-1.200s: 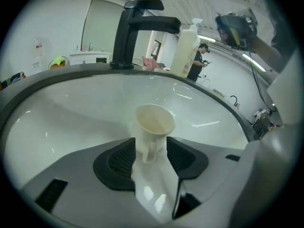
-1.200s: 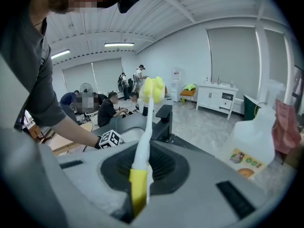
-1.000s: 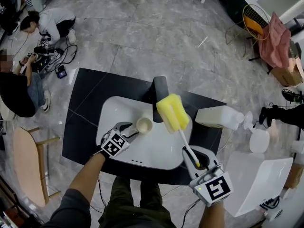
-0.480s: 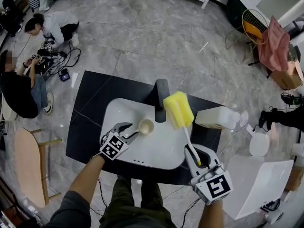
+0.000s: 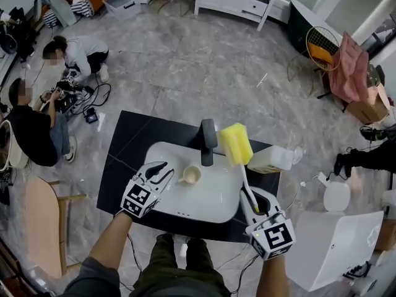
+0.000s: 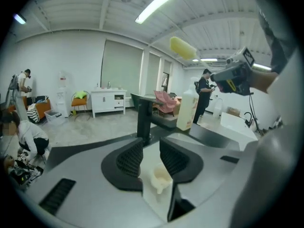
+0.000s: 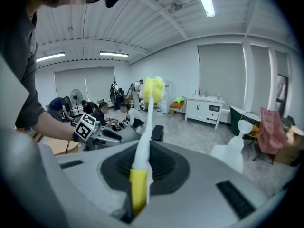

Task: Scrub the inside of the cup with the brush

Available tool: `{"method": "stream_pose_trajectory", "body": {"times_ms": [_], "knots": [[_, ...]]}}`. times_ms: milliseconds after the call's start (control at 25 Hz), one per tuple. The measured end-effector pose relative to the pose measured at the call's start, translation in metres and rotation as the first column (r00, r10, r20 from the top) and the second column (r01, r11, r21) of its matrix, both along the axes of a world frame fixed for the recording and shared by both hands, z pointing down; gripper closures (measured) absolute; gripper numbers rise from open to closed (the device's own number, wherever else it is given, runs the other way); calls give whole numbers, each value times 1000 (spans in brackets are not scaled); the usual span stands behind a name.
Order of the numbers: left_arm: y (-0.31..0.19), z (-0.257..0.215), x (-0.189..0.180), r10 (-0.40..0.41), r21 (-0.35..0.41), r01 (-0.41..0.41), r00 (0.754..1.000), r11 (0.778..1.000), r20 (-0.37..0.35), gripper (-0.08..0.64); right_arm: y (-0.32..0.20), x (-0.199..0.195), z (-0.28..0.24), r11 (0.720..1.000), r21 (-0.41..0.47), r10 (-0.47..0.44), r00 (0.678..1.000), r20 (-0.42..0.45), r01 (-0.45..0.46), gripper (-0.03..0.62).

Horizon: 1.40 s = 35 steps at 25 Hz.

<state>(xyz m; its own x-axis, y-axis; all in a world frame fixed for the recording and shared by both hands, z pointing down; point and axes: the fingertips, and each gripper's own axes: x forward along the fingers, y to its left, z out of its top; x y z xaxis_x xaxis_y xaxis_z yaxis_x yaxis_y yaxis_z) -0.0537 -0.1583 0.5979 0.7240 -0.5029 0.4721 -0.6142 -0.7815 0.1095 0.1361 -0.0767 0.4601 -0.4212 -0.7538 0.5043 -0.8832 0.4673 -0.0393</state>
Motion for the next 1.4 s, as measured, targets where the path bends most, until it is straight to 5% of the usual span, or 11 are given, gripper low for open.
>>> {"method": "stream_pose_trajectory", "body": {"times_ms": [680,1400], "knots": [[30,-211,-27,-52,287,78,994,955,-98,522,16,15,-94,960,197,197,980,38,-201,577],[64,-262,-55,-95,329,147,981,933,-167,557,38,14,-110,925,265,268,962,49,-271,577]]}}
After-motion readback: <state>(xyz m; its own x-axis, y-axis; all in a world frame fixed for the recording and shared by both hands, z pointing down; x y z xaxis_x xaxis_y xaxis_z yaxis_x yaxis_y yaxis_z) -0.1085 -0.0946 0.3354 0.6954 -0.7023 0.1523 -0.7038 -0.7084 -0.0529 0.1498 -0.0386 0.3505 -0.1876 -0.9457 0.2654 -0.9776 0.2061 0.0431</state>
